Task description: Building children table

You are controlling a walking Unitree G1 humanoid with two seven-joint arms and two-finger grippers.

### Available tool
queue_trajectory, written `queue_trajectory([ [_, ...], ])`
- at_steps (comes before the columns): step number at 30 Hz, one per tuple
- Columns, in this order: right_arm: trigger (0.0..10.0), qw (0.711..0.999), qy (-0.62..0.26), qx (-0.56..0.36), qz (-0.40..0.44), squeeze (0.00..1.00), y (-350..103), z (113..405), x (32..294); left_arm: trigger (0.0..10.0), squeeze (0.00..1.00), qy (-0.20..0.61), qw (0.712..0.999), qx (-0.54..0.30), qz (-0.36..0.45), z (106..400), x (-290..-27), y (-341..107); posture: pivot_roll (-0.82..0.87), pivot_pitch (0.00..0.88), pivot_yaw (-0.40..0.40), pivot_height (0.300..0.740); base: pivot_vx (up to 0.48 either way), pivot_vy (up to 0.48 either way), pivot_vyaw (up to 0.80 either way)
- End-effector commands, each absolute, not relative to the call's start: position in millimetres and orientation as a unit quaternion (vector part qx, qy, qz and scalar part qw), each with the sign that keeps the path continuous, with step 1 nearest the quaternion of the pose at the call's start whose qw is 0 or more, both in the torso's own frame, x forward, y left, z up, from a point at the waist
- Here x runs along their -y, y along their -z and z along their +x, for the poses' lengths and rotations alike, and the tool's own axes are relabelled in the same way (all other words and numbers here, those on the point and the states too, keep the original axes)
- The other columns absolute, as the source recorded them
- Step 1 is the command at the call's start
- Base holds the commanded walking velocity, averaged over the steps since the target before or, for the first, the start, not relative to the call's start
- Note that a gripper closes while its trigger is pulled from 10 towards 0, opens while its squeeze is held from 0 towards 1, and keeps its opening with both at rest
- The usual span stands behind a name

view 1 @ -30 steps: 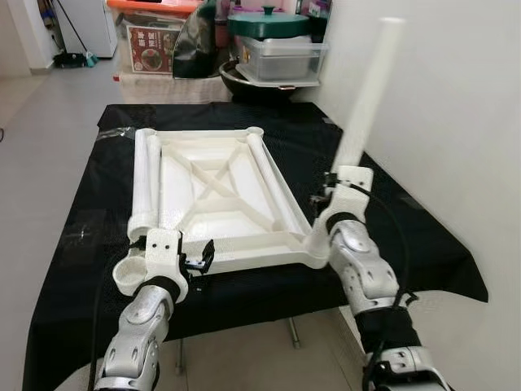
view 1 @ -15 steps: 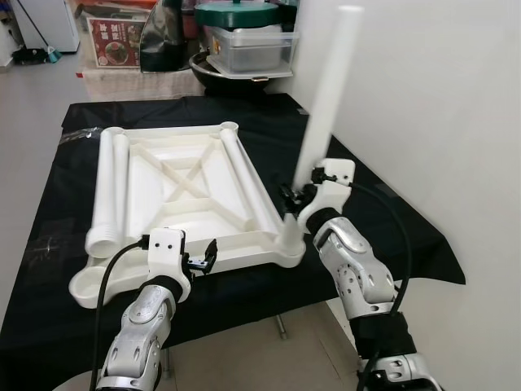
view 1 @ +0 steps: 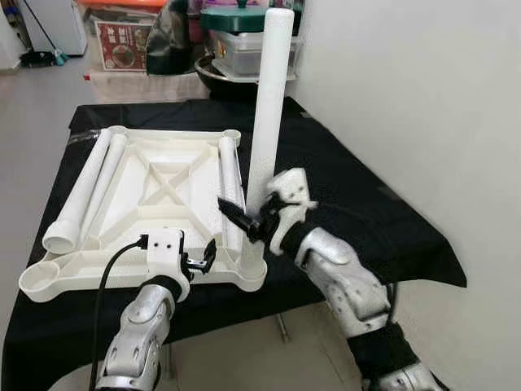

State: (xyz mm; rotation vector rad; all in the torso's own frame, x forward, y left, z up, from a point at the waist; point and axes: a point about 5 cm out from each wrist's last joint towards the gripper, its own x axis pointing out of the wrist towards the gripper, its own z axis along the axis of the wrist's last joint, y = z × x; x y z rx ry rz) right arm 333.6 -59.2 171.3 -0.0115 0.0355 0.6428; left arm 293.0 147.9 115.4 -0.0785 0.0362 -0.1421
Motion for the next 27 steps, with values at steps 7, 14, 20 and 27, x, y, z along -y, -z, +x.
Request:
queue_trajectory([
  [7, 0.0, 0.995, 0.012, -0.102, -0.007, 0.0, -153, 360, 130, 10.0, 0.0, 0.075, 0.996, -0.022, -0.039, 293, -146, -114, 0.09, 0.0, -0.111, 0.74, 0.0, 0.0, 0.0],
  [14, 10.0, 0.992, 0.071, -0.105, -0.003, 0.0, -156, 363, 139, 10.0, 0.0, 0.079, 0.996, -0.023, -0.033, 293, -145, -113, 0.08, 0.0, -0.102, 0.74, 0.0, 0.0, 0.0],
  [20, 10.0, 0.997, -0.014, -0.034, 0.066, 1.0, -174, 360, 114, 10.0, 0.0, 0.079, 0.996, -0.022, -0.032, 293, -146, -114, 0.09, 0.0, -0.104, 0.74, 0.0, 0.0, 0.0],
  [27, 10.0, 0.988, -0.129, -0.01, 0.086, 0.0, -191, 359, 87, 10.0, 0.0, 0.078, 0.996, -0.021, -0.03, 294, -147, -114, 0.09, 0.0, -0.106, 0.74, 0.0, 0.0, 0.0],
])
